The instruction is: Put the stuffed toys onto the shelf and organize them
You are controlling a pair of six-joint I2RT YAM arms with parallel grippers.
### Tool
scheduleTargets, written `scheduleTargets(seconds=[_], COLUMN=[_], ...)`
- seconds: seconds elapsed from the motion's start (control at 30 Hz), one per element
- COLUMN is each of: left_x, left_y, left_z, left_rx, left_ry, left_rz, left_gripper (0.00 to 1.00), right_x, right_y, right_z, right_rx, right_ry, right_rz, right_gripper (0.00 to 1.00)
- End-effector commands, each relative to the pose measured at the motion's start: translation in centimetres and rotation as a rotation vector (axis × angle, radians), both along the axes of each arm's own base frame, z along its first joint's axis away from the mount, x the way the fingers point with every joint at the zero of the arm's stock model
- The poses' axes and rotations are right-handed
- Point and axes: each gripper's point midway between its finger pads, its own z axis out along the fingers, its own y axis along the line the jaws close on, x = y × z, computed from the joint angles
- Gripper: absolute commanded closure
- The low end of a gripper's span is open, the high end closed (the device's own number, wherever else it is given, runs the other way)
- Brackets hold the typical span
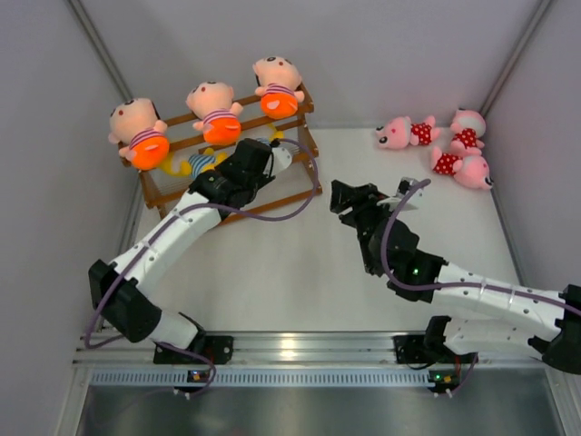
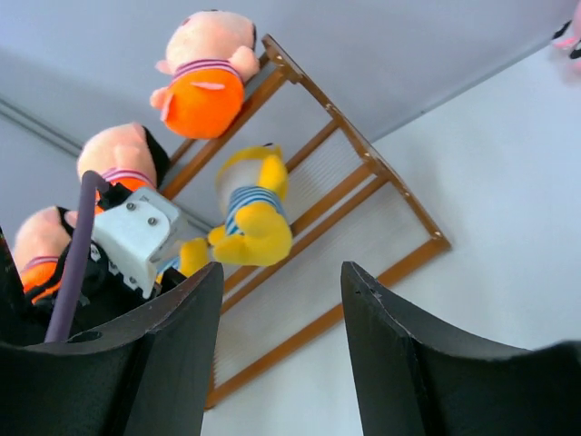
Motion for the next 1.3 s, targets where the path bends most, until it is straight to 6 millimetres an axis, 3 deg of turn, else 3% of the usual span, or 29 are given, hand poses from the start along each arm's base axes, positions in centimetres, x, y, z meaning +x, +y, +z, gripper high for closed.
scheduleTargets(seconds=[0.0, 0.2, 0.37, 0.5, 0.67, 0.77, 0.87, 0.9, 1.03, 1.07, 1.1, 1.2, 1.27], left_x=[1.9, 3.1, 4.3, 4.2, 4.4, 4.1, 3.9, 3.8, 2.3, 1.7, 0.8, -1.0, -1.8], left_y=[2.2, 2.6, 4.8, 4.3, 5.6, 4.9, 4.9, 5.2, 6.0, 6.4, 6.7, 6.9, 6.0], left_z=[2.2, 1.5, 0.6, -0.4, -1.8, -2.1, -2.0, -1.8, -1.0, -1.5, -0.4, -0.2, -1.0], left_rx=[0.126, 0.151, 0.124, 0.105, 0.114, 0.072, 0.07, 0.078, 0.101, 0.123, 0.115, 0.102, 0.066], left_ry=[-0.127, -0.126, -0.097, -0.066, -0.032, -0.021, -0.021, -0.026, -0.041, -0.027, -0.056, -0.062, -0.044], left_rz=[0.115, 0.129, 0.151, 0.108, 0.129, 0.089, 0.075, 0.084, 0.07, 0.05, 0.035, -0.06, -0.173], left_gripper=[0.42, 0.42, 0.44, 0.45, 0.52, 0.56, 0.76, 0.87, 1.0, 1.0, 1.0, 1.0, 1.0], right_x=[0.1, 0.2, 0.3, 0.5, 0.3, 0.3, 0.2, 0.2, 0.1, 0.0, 0.0, 0.0, 0.0], right_y=[-1.8, -1.3, -0.2, 0.2, 0.1, -0.3, -0.7, -0.7, -0.8, -0.9, -1.0, -1.0, -0.8], right_z=[-2.0, -2.3, -2.5, -2.4, -2.1, -2.3, -2.3, -2.2, -2.0, -2.1, -2.1, -2.1, -2.0], right_rx=[-0.133, -0.199, -0.221, -0.236, -0.224, -0.223, -0.207, -0.207, -0.203, -0.2, -0.194, -0.189, -0.186], right_ry=[0.04, 0.057, 0.061, 0.061, 0.054, 0.057, 0.057, 0.056, 0.054, 0.055, 0.052, 0.05, 0.048], right_rz=[-0.061, -0.046, -0.014, -0.009, 0.004, -0.008, -0.02, -0.018, -0.017, -0.018, -0.02, -0.02, -0.013], right_gripper=[0.45, 0.45, 0.45, 0.45, 0.45, 0.45, 0.44, 0.44, 0.44, 0.44, 0.44, 0.44, 0.44])
